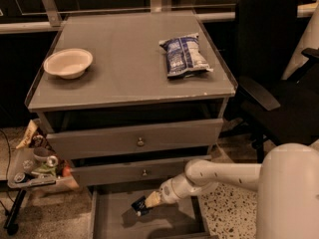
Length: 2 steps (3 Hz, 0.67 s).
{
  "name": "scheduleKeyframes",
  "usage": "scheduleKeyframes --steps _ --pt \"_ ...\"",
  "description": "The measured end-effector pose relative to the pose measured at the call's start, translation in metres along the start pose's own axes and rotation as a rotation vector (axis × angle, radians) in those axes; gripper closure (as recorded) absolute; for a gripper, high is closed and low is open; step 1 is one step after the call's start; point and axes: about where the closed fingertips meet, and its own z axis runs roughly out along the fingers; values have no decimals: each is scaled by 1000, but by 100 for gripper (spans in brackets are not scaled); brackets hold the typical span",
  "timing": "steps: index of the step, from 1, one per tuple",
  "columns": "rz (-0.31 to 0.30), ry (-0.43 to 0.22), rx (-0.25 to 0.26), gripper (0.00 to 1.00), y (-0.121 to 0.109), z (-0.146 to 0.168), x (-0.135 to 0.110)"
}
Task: Place rxbar blueberry into bottom drawer
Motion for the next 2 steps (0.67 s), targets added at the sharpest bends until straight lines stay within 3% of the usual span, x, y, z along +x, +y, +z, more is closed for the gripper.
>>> scheduleKeyframes --steps 2 --pt "79 -70 -37 100 -57 38 -15"
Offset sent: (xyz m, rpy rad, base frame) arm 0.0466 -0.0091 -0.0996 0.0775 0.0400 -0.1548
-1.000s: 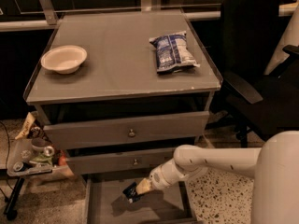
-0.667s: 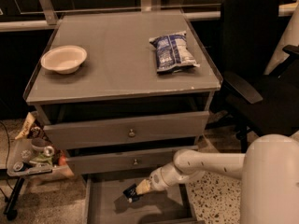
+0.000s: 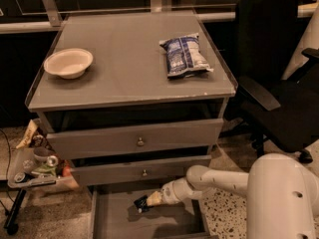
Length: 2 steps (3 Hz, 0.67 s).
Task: Place rxbar blueberry into bottom drawer
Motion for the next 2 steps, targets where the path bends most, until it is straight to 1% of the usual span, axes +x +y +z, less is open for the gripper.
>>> scheduleKeyframes --steps 1,2 --pt "36 -31 -15 100 -24 14 -2" --pt "58 -43 -31 100 -45 28 -3"
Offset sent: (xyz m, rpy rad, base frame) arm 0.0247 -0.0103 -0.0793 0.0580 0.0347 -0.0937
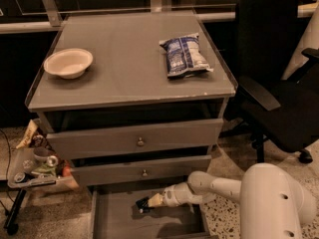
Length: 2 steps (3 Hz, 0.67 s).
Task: Place rxbar blueberry into bottom drawer
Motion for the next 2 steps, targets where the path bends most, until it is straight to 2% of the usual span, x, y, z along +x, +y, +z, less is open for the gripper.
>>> scheduleKeyframes --steps 2 --pt "20 -7 -12 100 -38 23 -7"
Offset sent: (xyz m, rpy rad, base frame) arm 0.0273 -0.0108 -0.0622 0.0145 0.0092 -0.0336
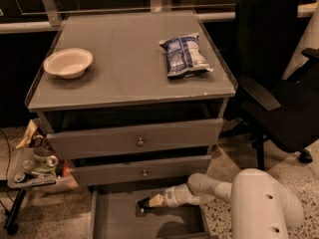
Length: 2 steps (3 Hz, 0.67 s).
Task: Place rxbar blueberry into bottom drawer
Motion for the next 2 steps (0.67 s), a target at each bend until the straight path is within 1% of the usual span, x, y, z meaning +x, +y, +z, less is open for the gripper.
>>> scheduleKeyframes --steps 2 --pt "15 -11 13 100 -24 5 -7"
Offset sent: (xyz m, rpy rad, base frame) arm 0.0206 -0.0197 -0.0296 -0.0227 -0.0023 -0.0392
